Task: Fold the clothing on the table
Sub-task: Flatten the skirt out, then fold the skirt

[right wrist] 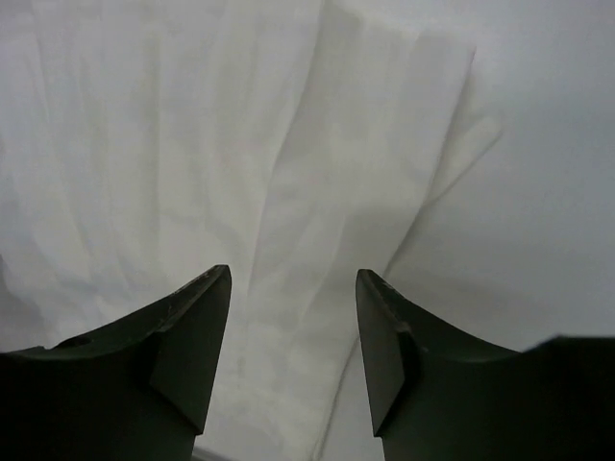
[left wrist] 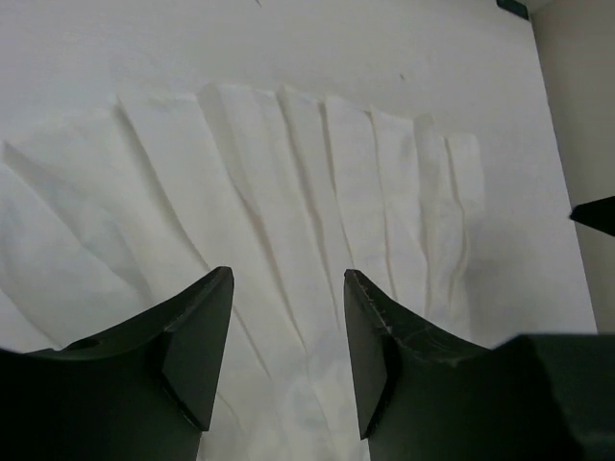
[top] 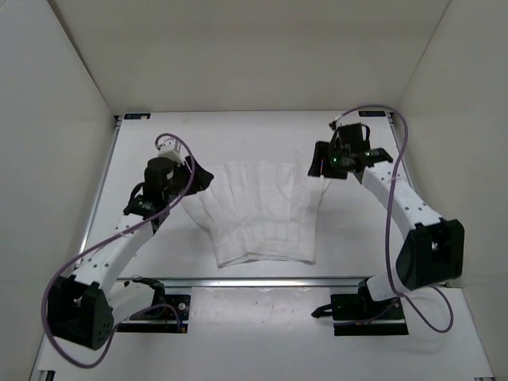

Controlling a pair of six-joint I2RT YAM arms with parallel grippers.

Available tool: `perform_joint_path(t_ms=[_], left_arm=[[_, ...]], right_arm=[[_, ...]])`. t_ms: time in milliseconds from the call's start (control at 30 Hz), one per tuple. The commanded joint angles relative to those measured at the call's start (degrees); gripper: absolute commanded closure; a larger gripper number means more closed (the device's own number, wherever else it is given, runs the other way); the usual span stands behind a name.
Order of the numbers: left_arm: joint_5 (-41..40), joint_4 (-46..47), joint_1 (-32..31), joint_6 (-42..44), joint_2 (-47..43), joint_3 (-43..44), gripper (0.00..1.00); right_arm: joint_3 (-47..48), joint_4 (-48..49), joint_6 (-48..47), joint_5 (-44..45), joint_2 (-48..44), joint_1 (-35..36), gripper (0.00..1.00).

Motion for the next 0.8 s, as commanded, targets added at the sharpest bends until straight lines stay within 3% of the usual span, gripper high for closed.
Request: perform_joint_path(t_ms=[0, 167, 233, 500, 567, 700, 767], left_arm=[[1.9, -5.7, -6.0, -4.0, -7.2, -6.1, 0.4], [-3.4, -14.8, -15.0, -8.5, -14.0, -13.9, 0.38], [-2.5, -16.1, -15.4, -9.6, -16.1, -16.9, 0.36], [-1.6, -18.5, -19.3, -13.3, -18.4, -22.2, 0.37], [-1.2, -18.9, -20.6, -13.6, -17.3, -23.0, 0.37], [-1.0, -20.0, -21.5, -13.9, -17.7, -24.2, 0.37], [-1.3, -21.0, -21.6, -13.9, -18.2, -25.0, 0.37]], right_arm=[[-10.3, -0.5, 4.0, 2.9, -8.3, 3.7, 0.49], [-26.0, -2.5, 10.6, 6.0, -15.5, 11.4, 0.51], [-30.4, -3.7, 13.2, 7.2, -17.2, 15.0, 0.51], [-38.0, -6.3, 18.4, 9.1, -18.8, 22.2, 0.51], [-40.0, -4.7, 19.0, 8.4, -19.3, 22.4, 0.6], [-43.0, -1.4, 18.3, 6.4, -19.1, 21.4, 0.65], [-43.2, -0.2, 17.7, 6.0, -18.8, 21.0, 0.78]])
